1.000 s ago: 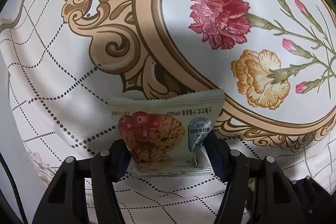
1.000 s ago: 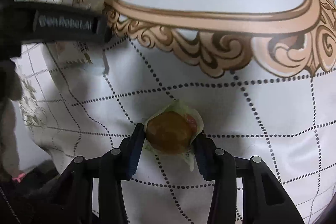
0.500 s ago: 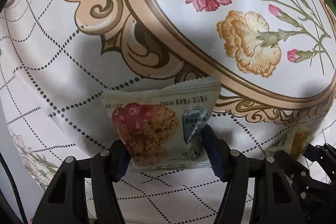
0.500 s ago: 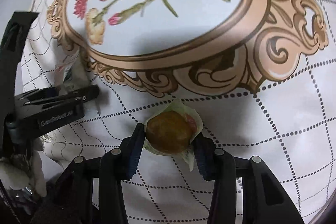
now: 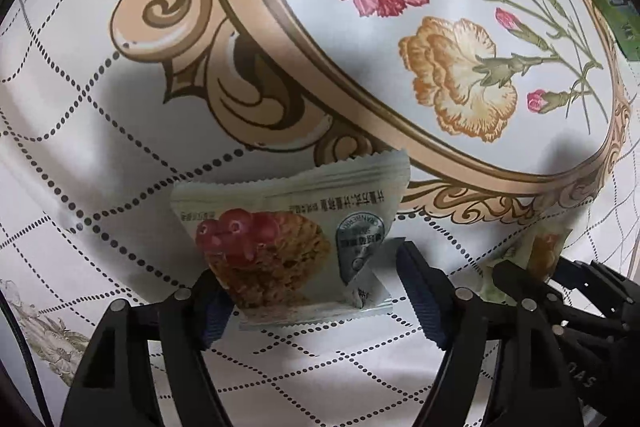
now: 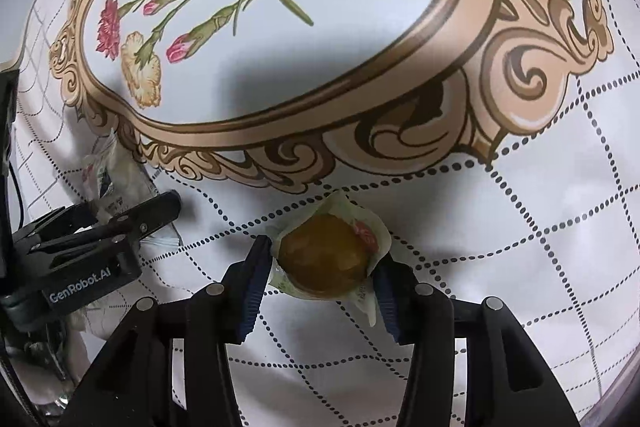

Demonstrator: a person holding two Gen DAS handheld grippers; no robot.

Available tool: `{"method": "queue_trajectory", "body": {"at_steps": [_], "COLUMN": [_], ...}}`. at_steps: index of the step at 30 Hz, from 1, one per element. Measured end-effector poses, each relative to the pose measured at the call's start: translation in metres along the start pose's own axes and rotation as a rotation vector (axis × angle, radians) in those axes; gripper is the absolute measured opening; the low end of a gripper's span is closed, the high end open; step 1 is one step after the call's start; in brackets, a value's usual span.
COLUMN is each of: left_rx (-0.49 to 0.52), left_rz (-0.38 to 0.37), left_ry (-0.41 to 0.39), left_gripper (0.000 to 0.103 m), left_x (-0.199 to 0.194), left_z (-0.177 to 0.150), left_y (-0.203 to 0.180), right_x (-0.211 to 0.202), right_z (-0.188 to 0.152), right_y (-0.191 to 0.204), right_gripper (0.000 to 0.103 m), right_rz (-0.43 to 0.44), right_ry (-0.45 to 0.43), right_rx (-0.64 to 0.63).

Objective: Organize snacks
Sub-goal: 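Hold the oat cookie packet and yellow cake above the bed cover with both tools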

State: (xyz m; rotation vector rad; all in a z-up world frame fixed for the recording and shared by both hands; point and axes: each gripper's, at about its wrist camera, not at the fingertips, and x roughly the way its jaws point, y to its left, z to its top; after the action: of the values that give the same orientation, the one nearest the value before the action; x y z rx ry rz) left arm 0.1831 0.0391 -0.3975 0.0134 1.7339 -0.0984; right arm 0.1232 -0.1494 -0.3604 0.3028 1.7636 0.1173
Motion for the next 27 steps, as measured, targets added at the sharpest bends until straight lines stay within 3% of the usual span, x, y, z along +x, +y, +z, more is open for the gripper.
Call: {"method": "queue_trajectory", "body": {"at_steps": [3,5,10,18,20,27], "left_rx": [-0.004,0.013,0.014,-0.003,0.002,-0.056], "left_rz": [-0.007,0.026,0.033,0.027,0.05,0.017], "left_ry": [-0.016,-0.031,-0.039,-0.033,-0.04,-0.048], "left_gripper": [0.072,0.058,0.055,0.055,0.05,0.049], "left_x": [0.002,0.0,-0.011,-0.011,-0.014,-0.028], "left_z": [0.0,0.0,0.0,0.002,0.0,0.0], "left_y": [0.012,0.014,0.012,0.028,0.024,0.03], "right_x": [0.003,0.003,0.007,0.025,0.027,0.012], "right_z": [-0.002,-0.005,-0.009,-0.003,-0.004,-0.01], "right_y": [0.008,0.015,0.033,0.049,0.05,0.039], "right_gripper": [0.052,0.052,0.052,0.059,0.058,0.051], "right_rz": [-0.045,-0.094,-0.179,-0.209,-0.209,-0.126], "right_ry": [-0.004,-0.007,-0.012,0.008,0.001,-0.034], "right_rx": [-0.016,-0.048,-0.109,-0.132,-0.141,-0.118]}}
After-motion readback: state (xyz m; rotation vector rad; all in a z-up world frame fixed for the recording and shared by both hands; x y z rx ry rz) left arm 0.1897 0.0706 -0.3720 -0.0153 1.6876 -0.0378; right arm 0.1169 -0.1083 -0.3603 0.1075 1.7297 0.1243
